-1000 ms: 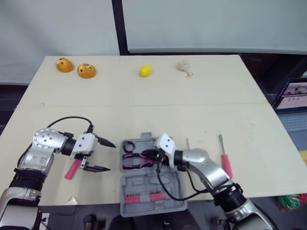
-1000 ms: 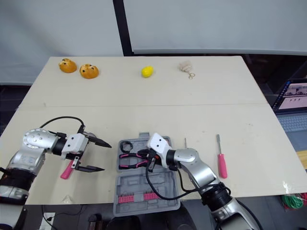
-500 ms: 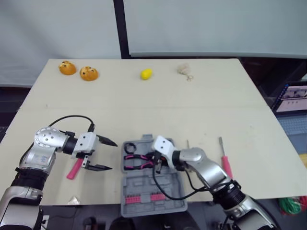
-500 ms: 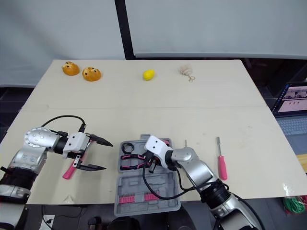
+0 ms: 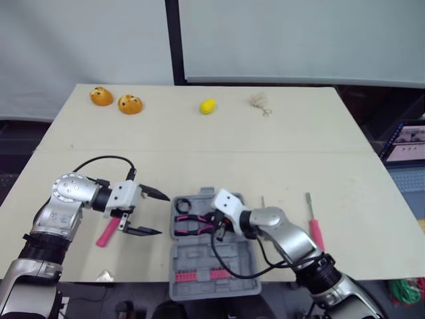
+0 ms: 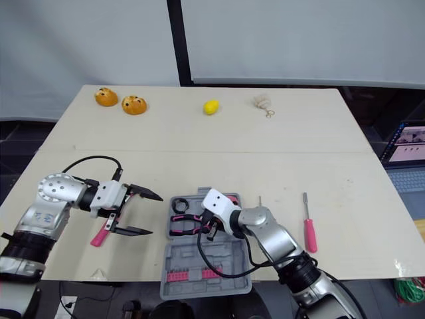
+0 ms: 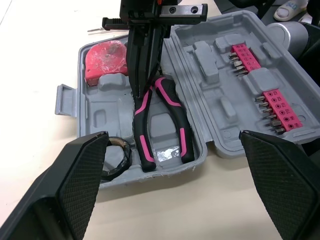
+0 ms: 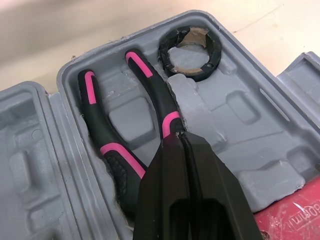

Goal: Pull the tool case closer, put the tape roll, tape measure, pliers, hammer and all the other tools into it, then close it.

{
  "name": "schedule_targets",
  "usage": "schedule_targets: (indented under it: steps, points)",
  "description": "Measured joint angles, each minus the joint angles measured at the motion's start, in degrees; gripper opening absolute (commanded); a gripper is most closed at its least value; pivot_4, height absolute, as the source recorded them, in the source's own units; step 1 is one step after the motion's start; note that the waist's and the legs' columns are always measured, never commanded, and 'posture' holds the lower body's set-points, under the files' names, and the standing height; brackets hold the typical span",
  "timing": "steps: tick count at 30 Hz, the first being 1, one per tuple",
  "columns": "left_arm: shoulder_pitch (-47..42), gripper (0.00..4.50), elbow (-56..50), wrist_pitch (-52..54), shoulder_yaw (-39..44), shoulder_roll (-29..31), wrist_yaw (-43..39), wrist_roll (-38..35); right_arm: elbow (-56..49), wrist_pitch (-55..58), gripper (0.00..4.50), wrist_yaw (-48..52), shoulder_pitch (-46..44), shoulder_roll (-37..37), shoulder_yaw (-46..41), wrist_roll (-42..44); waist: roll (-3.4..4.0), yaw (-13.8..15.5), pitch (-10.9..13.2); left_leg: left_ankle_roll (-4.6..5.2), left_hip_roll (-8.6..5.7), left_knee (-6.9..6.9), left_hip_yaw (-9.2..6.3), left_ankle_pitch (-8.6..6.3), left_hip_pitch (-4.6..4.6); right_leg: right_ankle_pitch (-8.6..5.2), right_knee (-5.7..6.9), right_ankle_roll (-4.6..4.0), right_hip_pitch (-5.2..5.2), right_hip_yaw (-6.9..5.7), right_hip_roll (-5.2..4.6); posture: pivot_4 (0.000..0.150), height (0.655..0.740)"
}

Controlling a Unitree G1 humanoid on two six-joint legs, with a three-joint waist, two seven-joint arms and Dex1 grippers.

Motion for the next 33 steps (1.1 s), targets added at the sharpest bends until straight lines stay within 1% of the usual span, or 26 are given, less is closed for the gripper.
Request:
schedule_targets:
  steps: [4, 7, 9, 12, 15, 16, 19, 22, 23, 26, 27, 28, 29, 31, 33]
  points:
    - [-0.01, 4.50, 0.06, -0.11, 0.00, -0.06, 0.00, 0.00, -0.04, 1.14, 0.09, 0.00, -0.15, -0.02, 0.02, 0.00, -0.01, 0.16, -0.22, 0.01, 0.00, -0.04, -0.02, -0.02, 0.13, -0.01, -0.08, -0.01, 0.17, -0.02, 0.00, 0.150, 0.7400]
    - [-0.08, 4.50, 0.27, -0.24, 0.00, -0.17, 0.00, 0.01, -0.02, 0.93, 0.09, -0.08, -0.04, -0.02, -0.04, 0.00, 0.00, 0.24, -0.22, 0.00, 0.00, -0.12, -0.02, -0.06, 0.43, -0.07, -0.13, -0.06, 0.46, -0.03, 0.00, 0.150, 0.7400]
    - [-0.20, 4.50, 0.42, -0.43, -0.01, -0.43, 0.01, 0.04, 0.29, -3.08, 0.09, -0.74, 1.66, 0.23, -1.49, 0.06, 0.00, 0.29, -0.16, -0.02, 0.01, -0.14, -0.04, -0.10, 0.53, -0.11, -0.15, -0.06, 0.58, -0.06, 0.01, 0.150, 0.7400]
    - [-0.21, 4.50, 0.49, -0.71, -0.01, -0.72, 0.02, 0.08, -0.10, -8.31, 0.09, -2.01, 4.66, 1.29, -3.84, 0.73, 0.07, 0.16, 0.17, -0.03, 0.00, -0.15, -0.02, -0.10, 0.46, -0.10, -0.13, -0.04, 0.50, -0.03, 0.02, 0.150, 0.7400]
    - [-0.10, 4.50, 0.54, -0.40, 0.04, -1.02, 0.34, 0.06, -5.41, -7.77, 0.09, -2.07, 7.47, 0.24, -7.75, 3.46, 0.09, 0.07, 0.37, -0.03, 0.01, -0.09, -0.01, -0.10, 0.02, -0.08, -0.04, 0.01, 0.02, 0.01, 0.02, 0.150, 0.7400]
    - [0.01, 4.50, 0.54, 0.20, 0.12, -1.22, 0.80, 0.02, -9.04, -7.08, 0.09, -1.74, 8.27, -0.78, -9.72, 5.13, 0.11, 0.06, 0.40, -0.03, 0.01, -0.03, -0.03, -0.09, -0.23, -0.06, 0.01, 0.03, -0.19, 0.01, 0.02, 0.150, 0.7400]
    - [0.73, 4.50, 0.44, 2.09, 1.15, -1.73, 1.95, -0.28, -18.74, -4.87, 0.09, -0.86, 10.16, -3.94, -15.31, 9.59, 0.12, -0.16, 0.45, -0.04, 0.07, -0.02, -0.06, -0.09, -0.27, -0.06, -0.01, 0.03, -0.24, 0.00, 0.06, 0.150, 0.7400]
    - [2.10, 4.50, -1.12, 4.83, 2.42, -1.75, 2.80, -1.64, -26.69, 0.43, 0.89, 2.73, 14.86, -11.22, -22.44, 16.91, 0.16, -0.02, 0.56, -0.03, 0.06, -0.02, -0.09, -0.10, -0.28, -0.06, -0.07, 0.04, -0.21, 0.00, 0.05, 0.150, 0.7400]
    - [2.81, 4.50, -2.16, 5.69, 3.03, -1.56, 2.90, -2.04, -28.36, 2.20, 1.31, 4.12, 16.91, -14.12, -25.66, 19.44, 0.13, 0.04, 0.65, -0.02, 0.04, -0.02, -0.09, -0.10, -0.29, -0.05, -0.08, 0.06, -0.19, 0.01, 0.04, 0.150, 0.7400]
    - [4.30, 4.50, -3.20, 9.12, 4.84, -0.20, 3.49, -3.27, -31.95, 5.67, 2.87, 7.41, 23.32, -21.46, -37.74, 25.49, 0.05, 0.25, 0.74, 0.01, 0.00, 0.00, -0.17, -0.11, -0.28, -0.02, -0.10, 0.09, -0.12, 0.00, 0.05, 0.150, 0.7400]
    - [4.68, 4.50, -3.69, 10.13, 5.61, 0.24, 3.73, -3.68, -32.56, 6.29, 3.28, 8.55, 25.43, -23.41, -40.95, 26.85, 0.01, 0.28, 0.76, 0.01, -0.01, 0.00, -0.18, -0.11, -0.27, -0.02, -0.10, 0.10, -0.11, 0.01, 0.05, 0.150, 0.7400]
    - [5.22, 4.50, -4.11, 11.31, 6.46, 1.13, 4.17, -3.92, -33.28, 6.70, 3.92, 10.52, 28.89, -25.67, -45.95, 28.52, 0.00, 0.37, 0.77, 0.01, -0.02, -0.02, -0.21, -0.12, -0.27, -0.02, -0.11, 0.10, -0.10, 0.00, 0.07, 0.150, 0.7400]
    - [6.37, 4.50, -4.04, 12.45, 7.72, 2.63, 5.20, -3.89, -33.88, 7.05, 4.42, 13.28, 33.17, -27.62, -52.13, 30.11, 0.03, 0.46, 0.80, 0.02, -0.02, -0.07, -0.23, -0.12, -0.27, -0.02, -0.15, 0.10, -0.10, 0.00, 0.09, 0.150, 0.7400]
    - [9.57, 4.50, -2.29, 15.31, 12.99, 5.55, 8.85, -3.99, -33.18, 7.63, 4.47, 18.41, 42.14, -30.17, -65.18, 31.46, -0.03, 0.38, 0.87, 0.03, 0.01, -0.17, -0.25, -0.13, -0.24, -0.03, -0.21, 0.09, -0.10, 0.01, 0.12, 0.150, 0.7400]
    - [12.24, 4.50, -2.08, 18.30, 18.08, 6.85, 12.24, -4.81, -31.73, 7.39, 4.47, 21.62, 47.55, -30.67, -73.77, 31.69, -0.18, 0.06, 0.96, 0.04, 0.01, -0.20, -0.25, -0.13, -0.19, -0.02, -0.21, 0.10, -0.04, 0.02, 0.09, 0.150, 0.7400]
